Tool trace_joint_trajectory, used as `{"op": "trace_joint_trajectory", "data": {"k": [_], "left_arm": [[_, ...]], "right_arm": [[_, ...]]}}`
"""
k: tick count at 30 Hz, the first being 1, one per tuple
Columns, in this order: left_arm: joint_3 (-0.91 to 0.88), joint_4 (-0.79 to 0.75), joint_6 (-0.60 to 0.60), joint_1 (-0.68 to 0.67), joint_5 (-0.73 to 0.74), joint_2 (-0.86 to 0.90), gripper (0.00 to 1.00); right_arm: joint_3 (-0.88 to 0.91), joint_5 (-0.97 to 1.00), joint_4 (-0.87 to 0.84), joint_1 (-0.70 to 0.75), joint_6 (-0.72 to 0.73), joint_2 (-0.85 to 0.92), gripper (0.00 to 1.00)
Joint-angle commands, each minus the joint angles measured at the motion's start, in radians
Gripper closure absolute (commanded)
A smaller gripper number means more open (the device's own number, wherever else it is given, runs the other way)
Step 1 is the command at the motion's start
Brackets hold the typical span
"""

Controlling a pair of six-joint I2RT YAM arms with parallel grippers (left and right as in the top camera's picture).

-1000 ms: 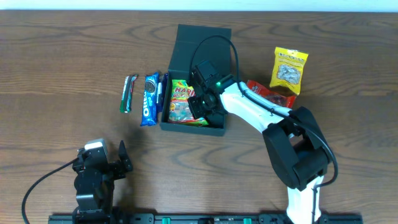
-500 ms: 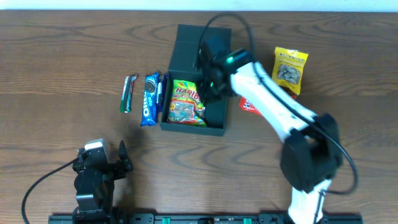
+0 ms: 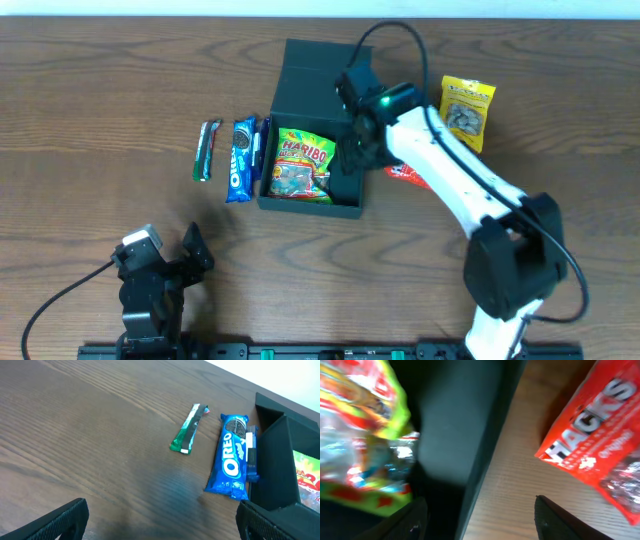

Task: Pack container
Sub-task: 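Withdraw the right gripper from the box toward the yellow bag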

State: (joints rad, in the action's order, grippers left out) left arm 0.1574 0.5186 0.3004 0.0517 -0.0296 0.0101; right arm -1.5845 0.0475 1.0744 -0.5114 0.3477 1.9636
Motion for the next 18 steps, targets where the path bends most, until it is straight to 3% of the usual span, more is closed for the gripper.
{"op": "trace_joint_trajectory", "data": {"k": [1, 8, 14, 18], "left_arm": [[-0.016, 0.0, 0.022, 0.006, 0.005, -0.006, 0.05], [-0.016, 0.0, 0.022, 0.006, 0.006, -0.006, 0.05], [-0.016, 0.0, 0.022, 0.006, 0.013, -0.006, 0.05], [-0.016, 0.0, 0.022, 0.006, 0.035, -0.006, 0.05]], "right_arm": [[0.035, 0.029, -0.014, 0.012, 0.015, 0.03, 0.31], [0.04, 0.145, -0.005, 0.041, -0.008, 0.061, 0.3], [0.04, 0.143, 0.003, 0.086, -0.031, 0.061, 0.29], [0.039, 0.071, 0.009, 0.087, -0.032, 0.06, 0.23]]}}
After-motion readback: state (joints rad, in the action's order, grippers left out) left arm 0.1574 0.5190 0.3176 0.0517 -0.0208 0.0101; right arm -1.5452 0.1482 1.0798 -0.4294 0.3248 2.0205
